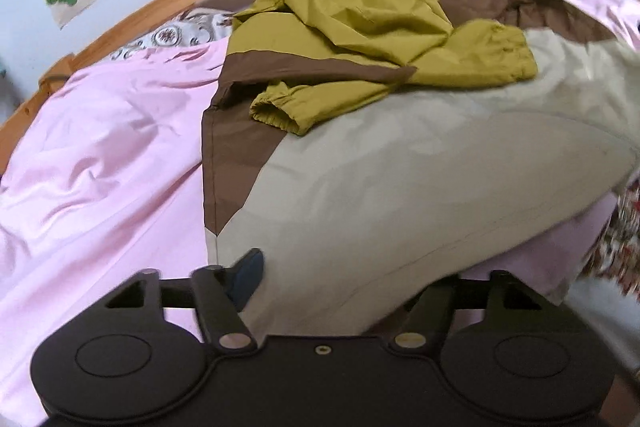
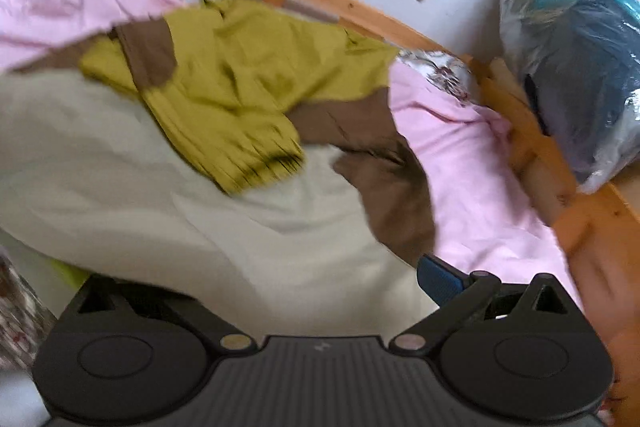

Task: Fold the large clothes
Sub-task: 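Grasp the beige hem with both tools side by side, then lift the hem with both tools and fold it over the sleeves and hood, then open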

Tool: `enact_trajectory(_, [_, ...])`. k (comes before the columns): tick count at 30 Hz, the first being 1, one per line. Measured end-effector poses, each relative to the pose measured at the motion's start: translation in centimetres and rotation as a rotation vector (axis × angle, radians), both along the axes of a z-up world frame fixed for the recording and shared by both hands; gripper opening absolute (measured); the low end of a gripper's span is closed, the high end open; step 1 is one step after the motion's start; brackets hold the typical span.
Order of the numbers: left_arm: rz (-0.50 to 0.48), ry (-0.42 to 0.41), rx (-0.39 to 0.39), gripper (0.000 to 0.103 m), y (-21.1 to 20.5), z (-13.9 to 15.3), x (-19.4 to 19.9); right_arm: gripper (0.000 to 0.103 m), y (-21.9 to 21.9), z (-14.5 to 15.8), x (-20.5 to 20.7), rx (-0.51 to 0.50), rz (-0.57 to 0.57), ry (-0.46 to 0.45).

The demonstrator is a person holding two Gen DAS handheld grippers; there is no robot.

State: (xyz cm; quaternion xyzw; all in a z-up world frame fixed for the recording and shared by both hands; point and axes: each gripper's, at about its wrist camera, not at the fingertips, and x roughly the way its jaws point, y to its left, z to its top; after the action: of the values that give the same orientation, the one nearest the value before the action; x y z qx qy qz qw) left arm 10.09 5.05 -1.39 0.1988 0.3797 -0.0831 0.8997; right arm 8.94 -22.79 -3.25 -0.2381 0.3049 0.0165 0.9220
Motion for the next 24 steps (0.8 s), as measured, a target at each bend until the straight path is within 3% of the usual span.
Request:
enact_trajectory(2, [-0.005, -0.013, 0.080, 0.047, -0.5, -0.9, -0.1, 0.083, -0.5, 0.0, -0.1, -0.005, -0.001, 0.017])
enact_trajectory(4, [-0.007, -0.014, 0.101, 0.029, -0.4, -1.3, -0.2, 0.072, -1.0, -0.1, -0.2, -0.009, 0.013, 0.040])
enact_trajectory(8, [0.008, -0.030, 0.006, 0.011, 0.7, 0.7, -0.2, 0.032, -1.9, 0.2, -0.6, 0.053, 0.072, 0.103])
enact_trajectory(11, [0.014, -0.082, -0.044, 0.002, 1.2, 3.0, 0.0, 0.008, -2.7, 1.5, -0.7, 0.117, 0.096, 0.107])
enact_trajectory(17, [0.078, -0.122, -0.223, 0.001, 2.8, 8.9, 2.9, 0.006, -4.8, 6.9, 0.4, 0.263, 0.086, 0.049])
enact_trajectory(21, [0.064, -0.134, -0.227, 0.001, 2.7, 10.6, 3.5, 0.006, -5.3, 9.0, 0.8, 0.278, 0.091, 0.035])
enact_trajectory(22, [0.059, -0.132, -0.229, 0.001, 2.7, 10.7, 3.5, 0.012, -5.1, 8.9, 0.7, 0.268, 0.098, 0.050])
enact_trajectory(24, [0.045, -0.129, -0.223, 0.001, 2.5, 10.8, 3.6, 0.049, -4.6, 8.3, 0.0, 0.238, 0.095, 0.072])
